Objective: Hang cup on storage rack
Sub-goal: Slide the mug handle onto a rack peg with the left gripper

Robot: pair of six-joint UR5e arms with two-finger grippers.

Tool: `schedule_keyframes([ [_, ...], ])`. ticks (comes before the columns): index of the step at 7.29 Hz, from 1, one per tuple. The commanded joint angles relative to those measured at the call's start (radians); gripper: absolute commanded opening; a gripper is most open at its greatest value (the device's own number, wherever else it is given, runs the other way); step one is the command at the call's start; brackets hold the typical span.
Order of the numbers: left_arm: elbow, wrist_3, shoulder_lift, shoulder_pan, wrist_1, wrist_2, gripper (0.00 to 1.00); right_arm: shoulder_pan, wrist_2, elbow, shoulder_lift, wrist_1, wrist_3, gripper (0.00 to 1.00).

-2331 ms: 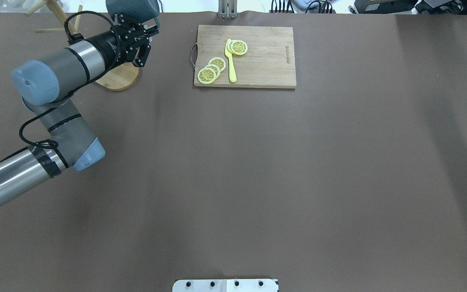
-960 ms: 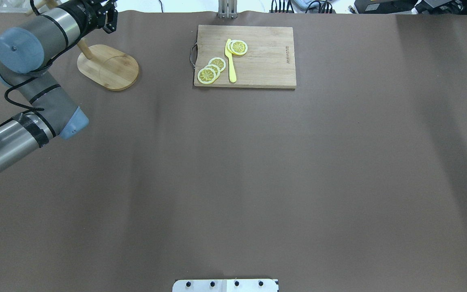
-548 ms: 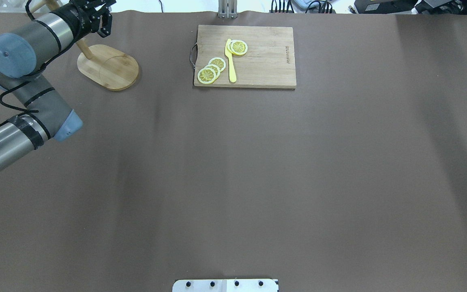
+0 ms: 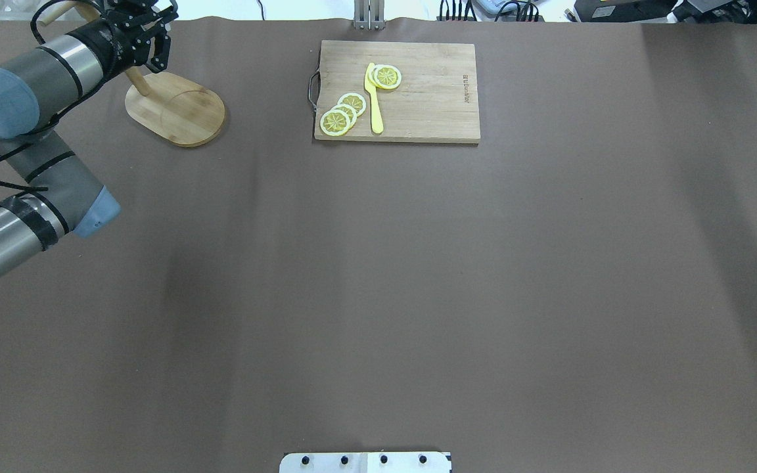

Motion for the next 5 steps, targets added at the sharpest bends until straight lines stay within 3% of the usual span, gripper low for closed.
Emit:
schedule_keyframes([
  [1, 0.008, -0.015, 0.012, 0.000, -0.020, -0.012, 0.00, 0.000, 0.000, 0.000, 0.000, 0.000, 0.000, 1.00],
  [5, 0.048, -0.015, 0.013, 0.002, -0.076, -0.010, 0.00, 0.000, 0.002, 0.000, 0.000, 0.000, 0.000, 1.00],
])
